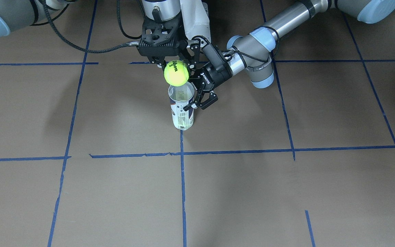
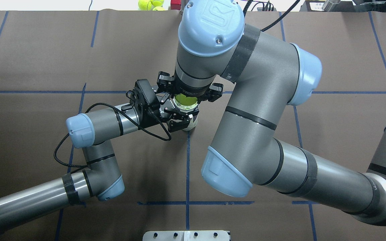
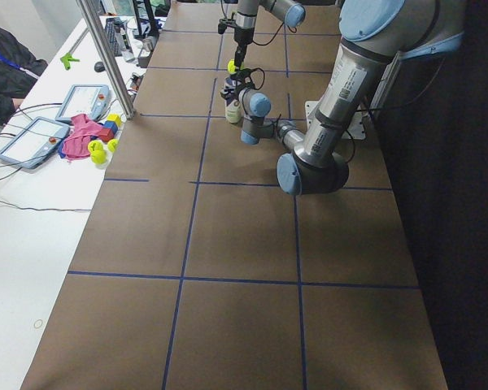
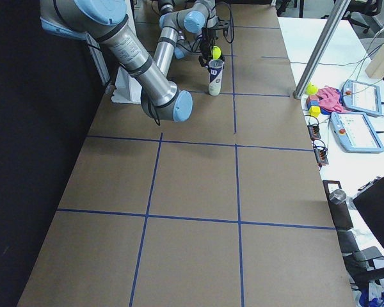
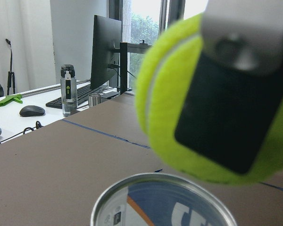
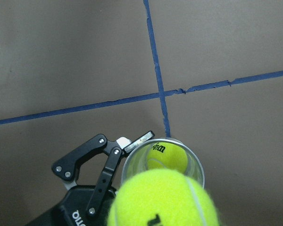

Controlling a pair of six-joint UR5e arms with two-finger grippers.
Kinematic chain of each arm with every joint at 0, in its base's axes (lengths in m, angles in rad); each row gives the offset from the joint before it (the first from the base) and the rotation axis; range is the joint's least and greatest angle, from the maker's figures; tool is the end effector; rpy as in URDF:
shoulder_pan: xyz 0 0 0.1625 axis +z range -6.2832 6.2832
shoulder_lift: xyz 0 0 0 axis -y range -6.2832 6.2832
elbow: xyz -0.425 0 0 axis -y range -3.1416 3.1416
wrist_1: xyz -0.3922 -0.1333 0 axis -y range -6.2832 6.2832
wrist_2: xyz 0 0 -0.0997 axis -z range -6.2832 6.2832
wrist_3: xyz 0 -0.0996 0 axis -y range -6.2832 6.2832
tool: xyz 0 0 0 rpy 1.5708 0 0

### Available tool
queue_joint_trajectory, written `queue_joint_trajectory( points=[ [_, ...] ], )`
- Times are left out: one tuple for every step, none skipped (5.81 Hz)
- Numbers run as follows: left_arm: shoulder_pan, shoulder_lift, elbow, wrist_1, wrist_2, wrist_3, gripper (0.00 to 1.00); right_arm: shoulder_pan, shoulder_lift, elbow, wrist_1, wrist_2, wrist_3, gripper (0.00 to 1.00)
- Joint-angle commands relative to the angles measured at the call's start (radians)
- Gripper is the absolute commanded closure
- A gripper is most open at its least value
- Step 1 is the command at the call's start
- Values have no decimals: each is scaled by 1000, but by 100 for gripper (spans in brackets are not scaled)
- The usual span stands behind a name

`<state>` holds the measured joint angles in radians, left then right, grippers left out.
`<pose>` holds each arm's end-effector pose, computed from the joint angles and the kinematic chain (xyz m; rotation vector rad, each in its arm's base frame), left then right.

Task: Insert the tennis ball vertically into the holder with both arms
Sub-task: 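Drop the second ball into the can by opening the right gripper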

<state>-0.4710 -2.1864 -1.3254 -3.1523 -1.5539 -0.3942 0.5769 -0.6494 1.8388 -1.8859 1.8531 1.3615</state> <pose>0.5326 -0.4227 0.2380 1.4593 1.3359 0.4469 -0.4636 -0.4276 0.0404 0.0888 -0.9046 0.2186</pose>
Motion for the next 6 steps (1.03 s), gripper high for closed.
queue_joint_trajectory(
  points=[
    [0, -1, 0, 0, 0, 0, 15, -2, 1, -13, 1, -14, -1, 59],
    [0, -1, 0, 0, 0, 0, 15, 0, 1, -16, 1, -17, -10, 52],
    [0, -1, 0, 0, 0, 0, 15, 0, 1, -22, 1, -20, -10, 43],
    [0, -1, 0, 0, 0, 0, 15, 0, 2, -23, 2, -20, -13, 20],
    [0, 0, 0, 0, 0, 0, 15, 0, 2, -23, 2, -25, -16, 14],
    [0, 1, 0, 0, 0, 0, 15, 0, 2, -23, 2, -25, -16, 13]
  ],
)
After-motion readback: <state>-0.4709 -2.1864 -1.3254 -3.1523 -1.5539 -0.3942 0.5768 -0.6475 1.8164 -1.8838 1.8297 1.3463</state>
